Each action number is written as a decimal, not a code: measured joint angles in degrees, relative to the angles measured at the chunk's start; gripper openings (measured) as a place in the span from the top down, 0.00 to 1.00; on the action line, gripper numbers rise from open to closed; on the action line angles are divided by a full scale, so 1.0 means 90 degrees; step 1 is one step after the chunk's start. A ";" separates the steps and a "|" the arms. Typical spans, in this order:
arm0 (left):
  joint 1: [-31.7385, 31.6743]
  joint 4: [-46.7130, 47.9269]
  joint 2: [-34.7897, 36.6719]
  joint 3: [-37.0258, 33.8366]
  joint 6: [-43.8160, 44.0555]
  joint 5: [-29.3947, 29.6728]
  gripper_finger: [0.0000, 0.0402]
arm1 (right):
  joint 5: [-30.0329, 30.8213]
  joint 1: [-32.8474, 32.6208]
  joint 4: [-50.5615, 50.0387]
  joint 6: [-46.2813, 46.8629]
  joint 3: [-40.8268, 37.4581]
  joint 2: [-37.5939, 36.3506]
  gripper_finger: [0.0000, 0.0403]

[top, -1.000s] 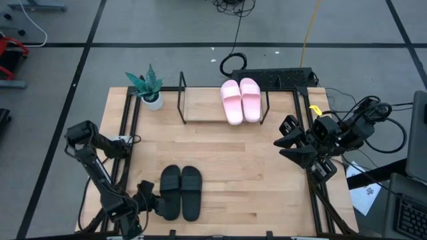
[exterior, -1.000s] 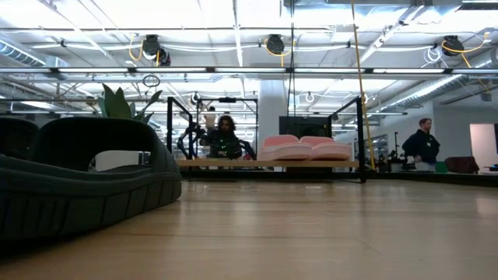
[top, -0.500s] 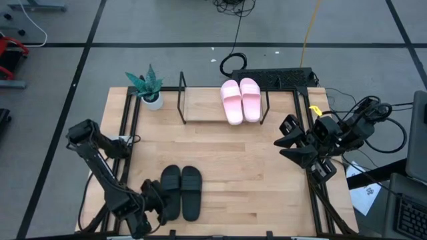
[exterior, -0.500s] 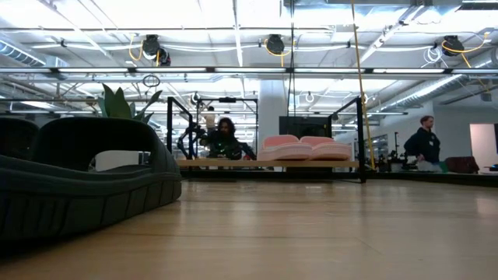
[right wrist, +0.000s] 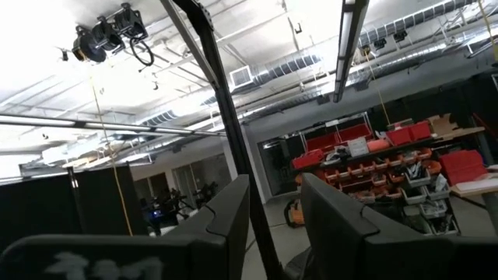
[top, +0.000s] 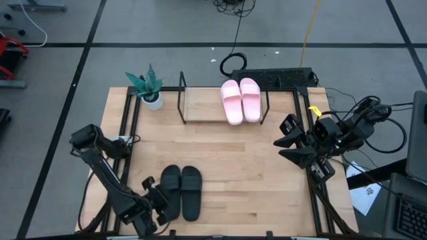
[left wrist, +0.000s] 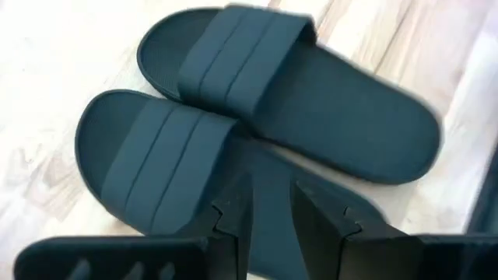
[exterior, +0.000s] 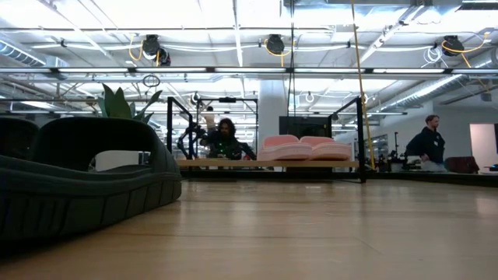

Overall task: Pick and place slides into the shelf
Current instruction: Put the left black slipper on the shelf

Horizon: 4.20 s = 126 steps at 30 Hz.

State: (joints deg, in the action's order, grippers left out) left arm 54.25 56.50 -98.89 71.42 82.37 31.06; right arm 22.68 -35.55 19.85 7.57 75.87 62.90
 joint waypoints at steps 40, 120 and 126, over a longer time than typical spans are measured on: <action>-0.0083 0.1547 -0.1540 0.1517 0.0077 -0.0838 0.78 | -0.0003 0.0000 -0.0899 -0.0135 -0.0001 0.0001 0.73; -0.0382 0.2999 -0.2218 0.2386 -0.0348 -0.0768 0.25 | -0.0030 -0.0019 -0.1178 -0.0133 -0.0001 0.0001 0.73; -0.0410 0.2993 -0.2218 0.2391 -0.0176 -0.0798 0.25 | -0.0030 -0.0019 -0.1284 -0.0133 0.0000 0.0001 0.73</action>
State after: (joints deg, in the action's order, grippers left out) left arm 50.55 83.44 -118.85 92.95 80.79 23.88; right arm 22.41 -35.73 8.29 6.37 75.87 62.92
